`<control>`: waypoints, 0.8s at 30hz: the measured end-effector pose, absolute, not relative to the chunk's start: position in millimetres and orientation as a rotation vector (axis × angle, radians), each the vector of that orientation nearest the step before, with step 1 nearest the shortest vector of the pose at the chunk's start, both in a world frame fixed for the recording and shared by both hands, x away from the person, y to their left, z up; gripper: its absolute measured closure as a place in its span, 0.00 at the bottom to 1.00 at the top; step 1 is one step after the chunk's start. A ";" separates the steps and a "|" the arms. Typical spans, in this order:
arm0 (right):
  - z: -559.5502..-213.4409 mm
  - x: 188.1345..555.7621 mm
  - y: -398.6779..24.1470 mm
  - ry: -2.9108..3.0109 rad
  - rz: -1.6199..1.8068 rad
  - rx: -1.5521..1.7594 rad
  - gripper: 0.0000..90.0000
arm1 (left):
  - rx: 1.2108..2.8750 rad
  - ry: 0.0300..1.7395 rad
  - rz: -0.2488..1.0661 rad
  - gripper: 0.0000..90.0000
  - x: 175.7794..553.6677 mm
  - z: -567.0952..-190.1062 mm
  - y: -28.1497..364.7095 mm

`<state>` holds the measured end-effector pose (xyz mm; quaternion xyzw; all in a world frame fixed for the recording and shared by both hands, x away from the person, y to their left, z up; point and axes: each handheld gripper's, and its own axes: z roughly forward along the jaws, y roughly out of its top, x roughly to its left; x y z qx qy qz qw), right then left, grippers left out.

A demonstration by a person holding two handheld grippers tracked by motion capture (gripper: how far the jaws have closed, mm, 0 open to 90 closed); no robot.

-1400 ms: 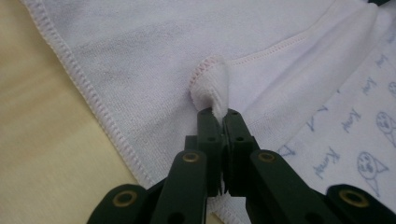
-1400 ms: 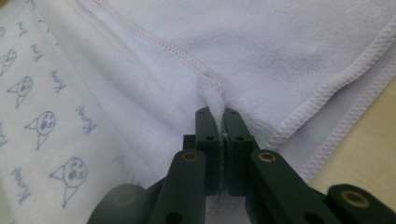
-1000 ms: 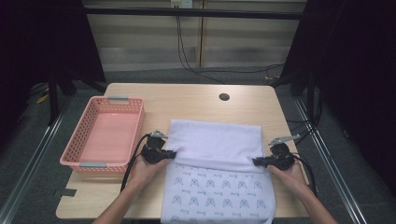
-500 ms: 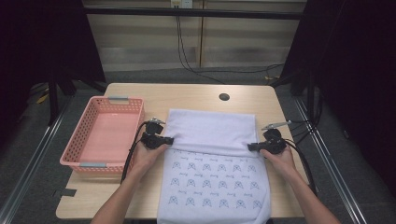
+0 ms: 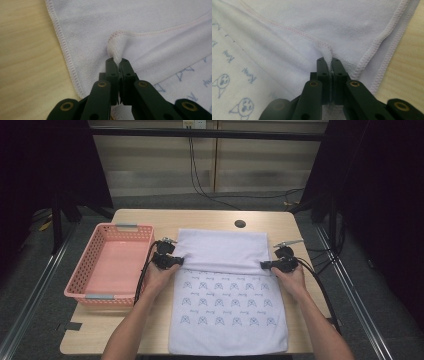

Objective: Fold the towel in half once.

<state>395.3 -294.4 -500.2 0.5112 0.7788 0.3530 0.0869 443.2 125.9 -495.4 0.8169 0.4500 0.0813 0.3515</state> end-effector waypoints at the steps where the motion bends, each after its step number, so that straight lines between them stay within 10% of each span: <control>1: -501.2 397.9 -294.8 2.303 1.067 1.540 0.98 | 2.126 1.159 0.204 0.97 445.5 -494.9 126.2; 9: -489.0 411.4 -297.6 2.244 1.125 1.543 0.98 | 2.055 1.128 0.173 0.97 446.5 -479.0 128.9; 24: -361.6 369.2 -333.2 2.016 1.508 1.279 0.97 | 1.830 0.851 0.206 0.97 379.5 -372.3 146.3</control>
